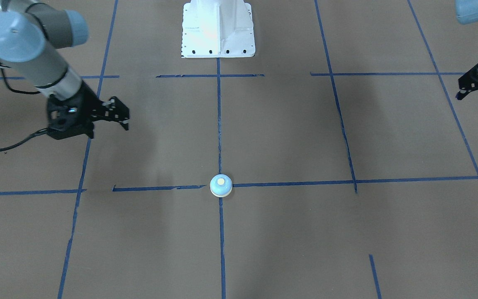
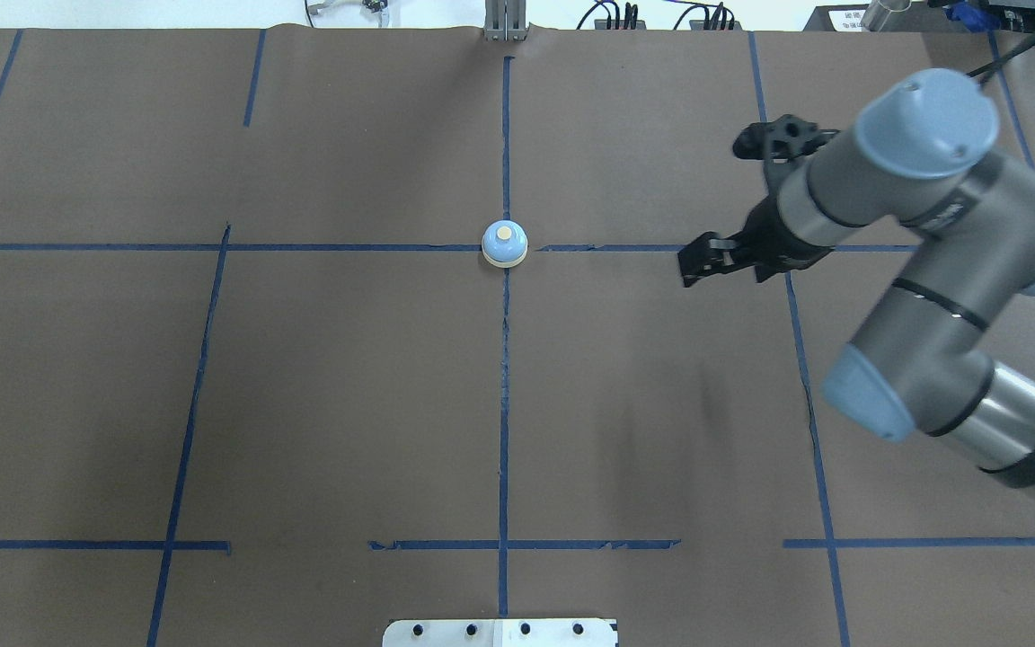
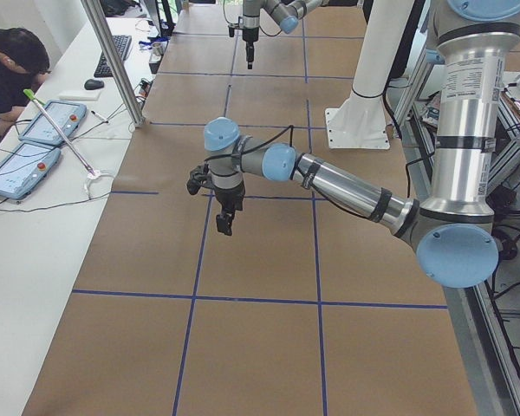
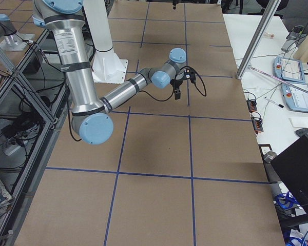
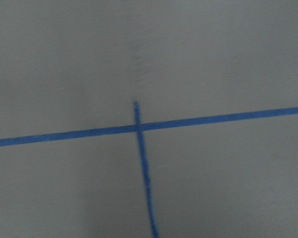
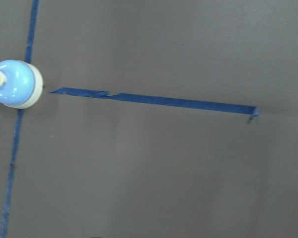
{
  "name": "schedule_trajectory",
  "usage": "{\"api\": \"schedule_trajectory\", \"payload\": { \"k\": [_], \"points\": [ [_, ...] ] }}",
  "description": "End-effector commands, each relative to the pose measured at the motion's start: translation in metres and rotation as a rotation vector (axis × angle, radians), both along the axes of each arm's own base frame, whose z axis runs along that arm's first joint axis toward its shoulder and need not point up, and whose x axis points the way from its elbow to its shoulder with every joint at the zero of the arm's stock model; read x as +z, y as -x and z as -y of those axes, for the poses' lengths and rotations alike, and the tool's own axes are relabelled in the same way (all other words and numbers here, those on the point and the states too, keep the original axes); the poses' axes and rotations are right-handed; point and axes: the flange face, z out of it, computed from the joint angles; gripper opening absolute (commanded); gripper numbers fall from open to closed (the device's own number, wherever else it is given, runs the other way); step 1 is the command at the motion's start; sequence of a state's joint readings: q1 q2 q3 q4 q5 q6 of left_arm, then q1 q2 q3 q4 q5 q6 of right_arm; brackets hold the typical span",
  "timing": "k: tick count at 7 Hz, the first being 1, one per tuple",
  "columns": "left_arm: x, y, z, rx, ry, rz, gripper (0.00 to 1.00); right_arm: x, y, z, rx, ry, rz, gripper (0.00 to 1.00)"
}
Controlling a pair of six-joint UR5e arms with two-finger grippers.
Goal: Place and press bell with both arms
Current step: 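Move the right gripper above the bell's top button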
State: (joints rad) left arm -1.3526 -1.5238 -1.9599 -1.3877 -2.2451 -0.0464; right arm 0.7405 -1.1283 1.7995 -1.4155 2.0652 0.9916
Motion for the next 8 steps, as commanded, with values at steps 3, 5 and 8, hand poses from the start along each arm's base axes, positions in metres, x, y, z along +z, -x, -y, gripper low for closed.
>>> {"api": "schedule_trajectory", "payload": {
  "k": [3,5,8],
  "points": [
    [0.075,0.066,-0.058,0.010,0.053,-0.006,1.00,-0.157,0.203,0.050,0.114,0.112,-0.135,0.61],
    [0.076,0.066,-0.058,0.004,0.060,-0.006,1.00,-0.169,0.223,0.067,0.133,0.097,-0.127,0.00],
    [0.076,0.062,-0.059,0.004,0.072,-0.066,1.00,-0.139,0.211,0.117,0.144,0.033,-0.196,0.00]
  ]
}}
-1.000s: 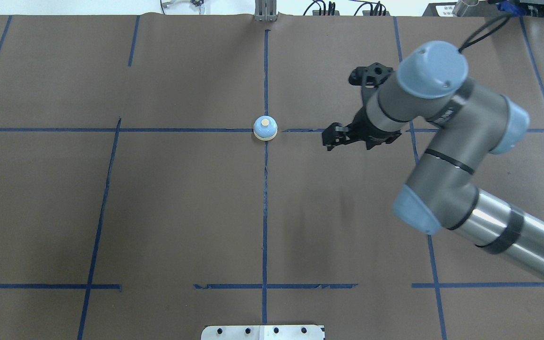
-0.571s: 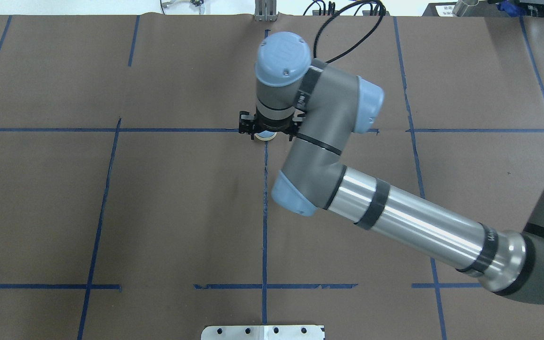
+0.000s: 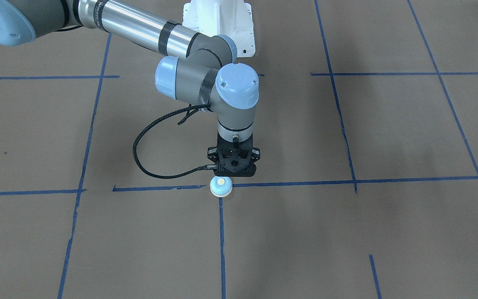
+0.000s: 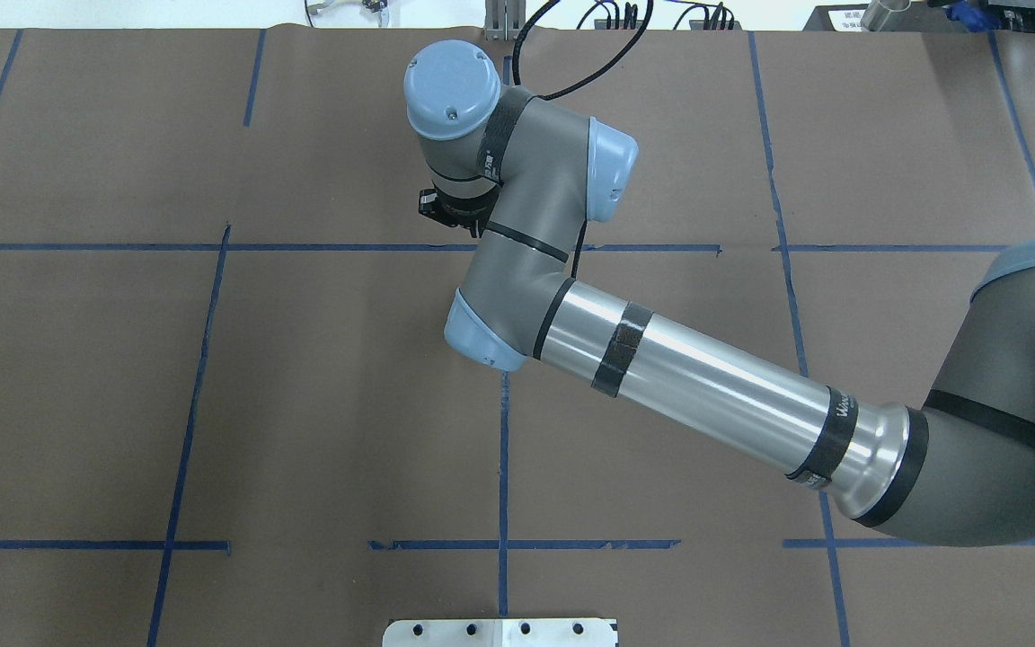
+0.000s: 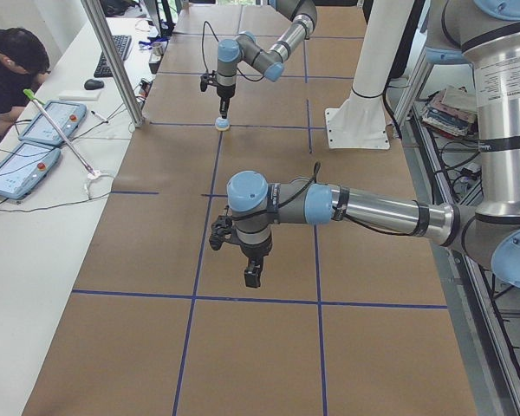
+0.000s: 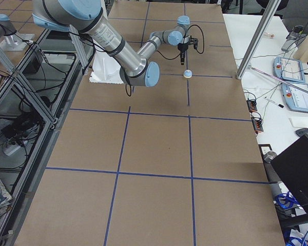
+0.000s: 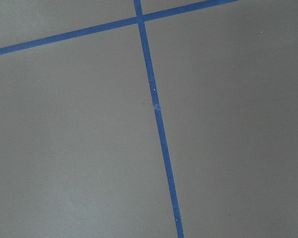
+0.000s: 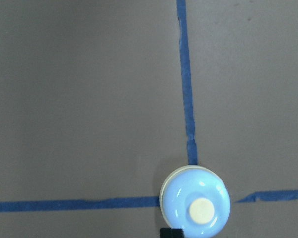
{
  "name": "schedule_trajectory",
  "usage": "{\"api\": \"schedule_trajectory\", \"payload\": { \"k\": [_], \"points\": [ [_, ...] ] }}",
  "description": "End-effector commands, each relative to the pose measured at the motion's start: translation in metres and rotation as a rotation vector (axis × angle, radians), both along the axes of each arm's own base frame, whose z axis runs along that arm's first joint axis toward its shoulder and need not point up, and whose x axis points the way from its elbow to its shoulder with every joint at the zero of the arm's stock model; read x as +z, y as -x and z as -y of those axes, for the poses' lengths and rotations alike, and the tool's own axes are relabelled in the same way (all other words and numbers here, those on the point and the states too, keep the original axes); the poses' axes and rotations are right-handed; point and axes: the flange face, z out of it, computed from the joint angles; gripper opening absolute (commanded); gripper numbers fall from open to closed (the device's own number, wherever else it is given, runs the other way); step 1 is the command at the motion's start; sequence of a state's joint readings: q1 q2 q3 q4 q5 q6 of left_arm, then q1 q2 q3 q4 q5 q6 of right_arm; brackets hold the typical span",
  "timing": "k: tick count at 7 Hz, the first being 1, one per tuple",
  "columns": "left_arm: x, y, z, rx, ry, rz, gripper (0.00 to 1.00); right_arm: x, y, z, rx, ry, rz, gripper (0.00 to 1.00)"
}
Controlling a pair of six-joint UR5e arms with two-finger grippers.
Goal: Place and press bell with both arms
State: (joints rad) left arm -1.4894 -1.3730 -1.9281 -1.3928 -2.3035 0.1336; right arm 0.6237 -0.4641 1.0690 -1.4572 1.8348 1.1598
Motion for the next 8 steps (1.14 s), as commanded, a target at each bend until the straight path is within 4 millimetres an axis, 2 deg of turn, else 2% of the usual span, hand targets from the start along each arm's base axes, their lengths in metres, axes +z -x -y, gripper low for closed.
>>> {"api": "schedule_trajectory", "payload": {
  "k": [1,3,8],
  "points": [
    [-0.001,-0.002,0.000,-0.001,0.005,-0.029,1.00,0.024,-0.007,0.026,-0.027,-0.024,-0.050,0.00],
    [-0.001,-0.002,0.000,-0.002,0.005,-0.029,1.00,0.024,-0.006,0.025,-0.030,-0.022,-0.049,0.00],
    [-0.001,-0.002,0.000,-0.001,0.005,-0.029,1.00,0.039,0.012,0.010,-0.052,-0.006,-0.069,0.00]
  ]
}}
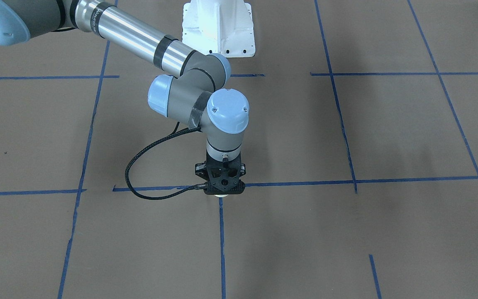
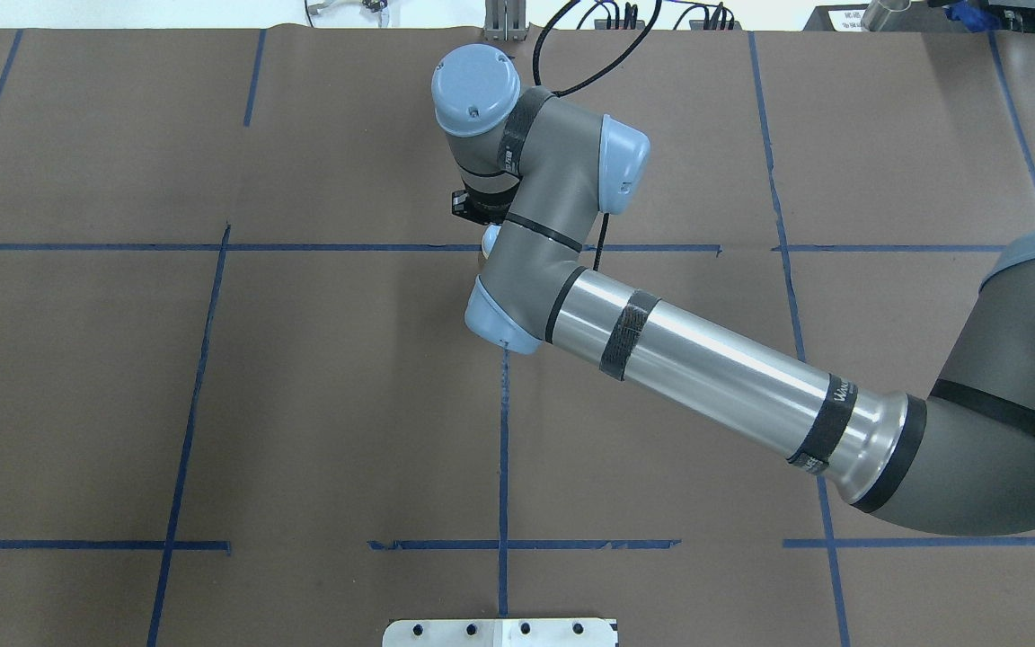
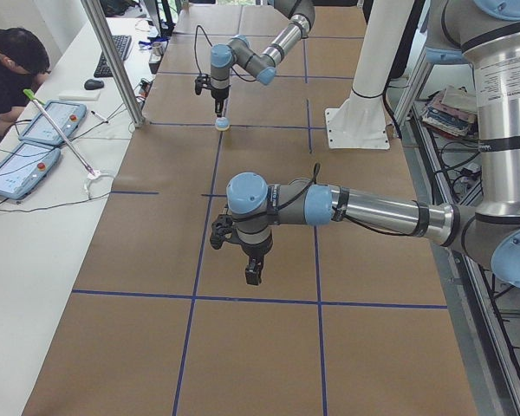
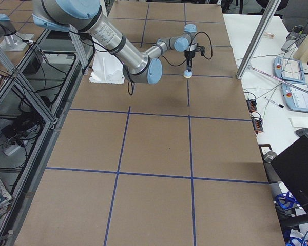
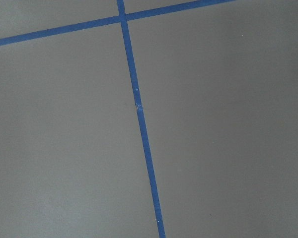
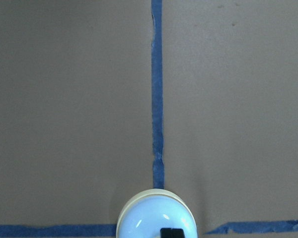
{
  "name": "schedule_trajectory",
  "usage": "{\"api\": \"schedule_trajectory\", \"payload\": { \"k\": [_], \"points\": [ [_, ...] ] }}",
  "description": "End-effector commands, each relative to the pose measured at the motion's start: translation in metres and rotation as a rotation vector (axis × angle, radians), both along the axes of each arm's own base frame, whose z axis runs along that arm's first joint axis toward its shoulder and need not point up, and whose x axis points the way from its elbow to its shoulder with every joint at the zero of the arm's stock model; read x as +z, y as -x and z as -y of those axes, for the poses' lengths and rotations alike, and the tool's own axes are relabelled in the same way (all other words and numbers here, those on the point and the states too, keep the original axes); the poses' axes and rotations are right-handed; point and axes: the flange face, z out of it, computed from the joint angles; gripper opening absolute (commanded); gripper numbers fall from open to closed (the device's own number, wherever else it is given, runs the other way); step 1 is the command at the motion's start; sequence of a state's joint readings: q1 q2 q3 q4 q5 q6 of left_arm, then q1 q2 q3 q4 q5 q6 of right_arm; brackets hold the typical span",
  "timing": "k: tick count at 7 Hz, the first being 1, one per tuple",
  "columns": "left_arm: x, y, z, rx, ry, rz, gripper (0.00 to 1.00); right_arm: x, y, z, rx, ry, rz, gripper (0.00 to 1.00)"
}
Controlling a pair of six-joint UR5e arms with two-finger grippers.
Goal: Place and press bell with both arms
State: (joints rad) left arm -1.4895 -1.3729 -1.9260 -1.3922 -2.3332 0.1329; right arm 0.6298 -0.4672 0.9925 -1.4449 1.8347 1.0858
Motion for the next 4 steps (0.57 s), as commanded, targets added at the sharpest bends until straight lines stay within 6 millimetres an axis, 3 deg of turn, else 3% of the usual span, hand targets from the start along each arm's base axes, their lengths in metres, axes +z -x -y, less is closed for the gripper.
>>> {"api": "schedule_trajectory", "payload": {
  "k": [1,2,3,4],
  "points": [
    [0.000,0.000,0.000,0.000,0.000,0.000,1.00,0.003,0.004,-0.004,-0.004,0.001,-0.004,0.00],
    [0.000,0.000,0.000,0.000,0.000,0.000,1.00,0.001,0.004,-0.004,-0.004,0.000,-0.002,0.00],
    [0.003,0.000,0.000,0.000,0.006,0.000,1.00,-0.014,-0.005,0.001,0.001,-0.010,0.020,0.00],
    [0.004,0.000,0.000,0.000,0.008,0.001,1.00,-0.026,-0.022,0.010,-0.014,0.015,0.064,0.00]
  ]
}}
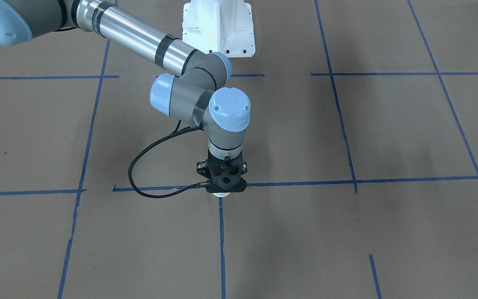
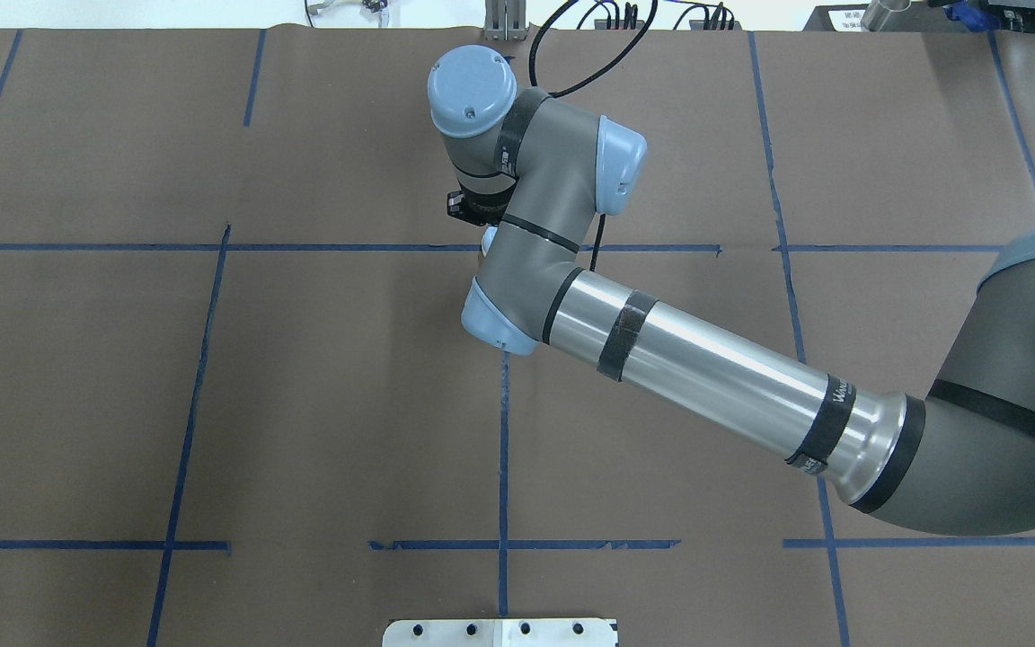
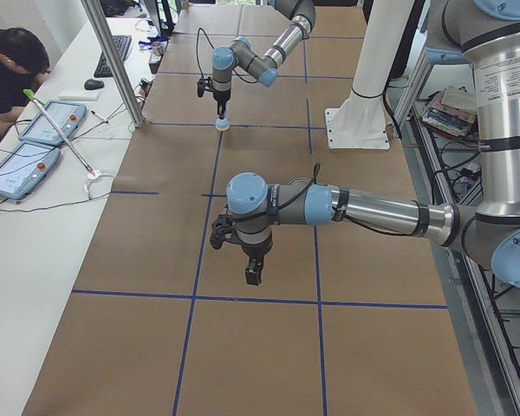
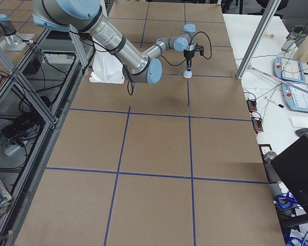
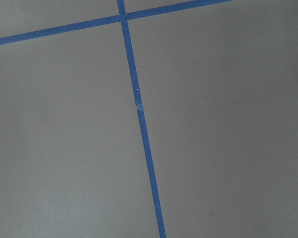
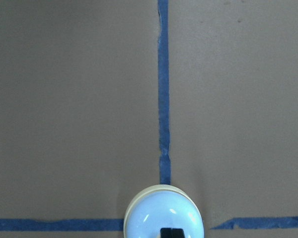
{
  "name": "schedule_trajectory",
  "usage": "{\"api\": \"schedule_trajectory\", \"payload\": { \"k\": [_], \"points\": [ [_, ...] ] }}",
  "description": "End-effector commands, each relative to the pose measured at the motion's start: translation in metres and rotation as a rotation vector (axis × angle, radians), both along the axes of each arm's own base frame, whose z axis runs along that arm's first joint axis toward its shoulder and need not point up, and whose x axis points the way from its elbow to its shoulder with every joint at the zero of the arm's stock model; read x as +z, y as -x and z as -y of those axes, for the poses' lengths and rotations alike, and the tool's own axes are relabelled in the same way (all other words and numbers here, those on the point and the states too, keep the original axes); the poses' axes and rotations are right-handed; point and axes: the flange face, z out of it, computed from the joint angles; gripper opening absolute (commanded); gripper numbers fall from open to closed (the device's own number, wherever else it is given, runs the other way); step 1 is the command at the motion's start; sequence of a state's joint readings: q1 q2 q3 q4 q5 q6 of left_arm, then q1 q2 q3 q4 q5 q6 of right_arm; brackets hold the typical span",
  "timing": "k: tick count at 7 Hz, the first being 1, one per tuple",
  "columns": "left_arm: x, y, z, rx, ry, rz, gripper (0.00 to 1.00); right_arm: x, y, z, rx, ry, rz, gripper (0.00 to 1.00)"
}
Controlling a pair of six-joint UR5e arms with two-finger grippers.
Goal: Place and press bell with both arms
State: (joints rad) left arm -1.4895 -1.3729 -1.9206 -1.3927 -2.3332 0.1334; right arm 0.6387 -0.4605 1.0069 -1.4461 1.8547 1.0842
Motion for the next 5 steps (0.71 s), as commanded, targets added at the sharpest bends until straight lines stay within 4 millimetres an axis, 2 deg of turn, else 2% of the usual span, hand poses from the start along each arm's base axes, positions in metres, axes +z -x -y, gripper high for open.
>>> {"api": "schedule_trajectory", "payload": {
  "k": [1,2,3,4,5],
  "points": [
    [0.008,0.000,0.000,0.000,0.018,0.001,1.00,-0.024,-0.037,0.019,-0.024,0.042,0.084,0.00],
    [0.019,-0.001,0.000,0.005,0.035,0.003,1.00,-0.024,-0.060,0.031,-0.022,0.070,0.108,0.00],
    [0.032,0.000,0.001,0.008,0.020,0.004,1.00,-0.016,-0.088,0.032,-0.032,0.098,0.098,0.00],
    [0.055,0.001,-0.006,0.002,-0.010,0.001,1.00,0.001,-0.132,0.021,-0.092,0.062,0.065,0.00],
    [0.053,0.000,0.002,-0.014,-0.011,0.001,1.00,0.032,-0.187,0.010,-0.141,0.018,0.021,0.00]
  ]
}}
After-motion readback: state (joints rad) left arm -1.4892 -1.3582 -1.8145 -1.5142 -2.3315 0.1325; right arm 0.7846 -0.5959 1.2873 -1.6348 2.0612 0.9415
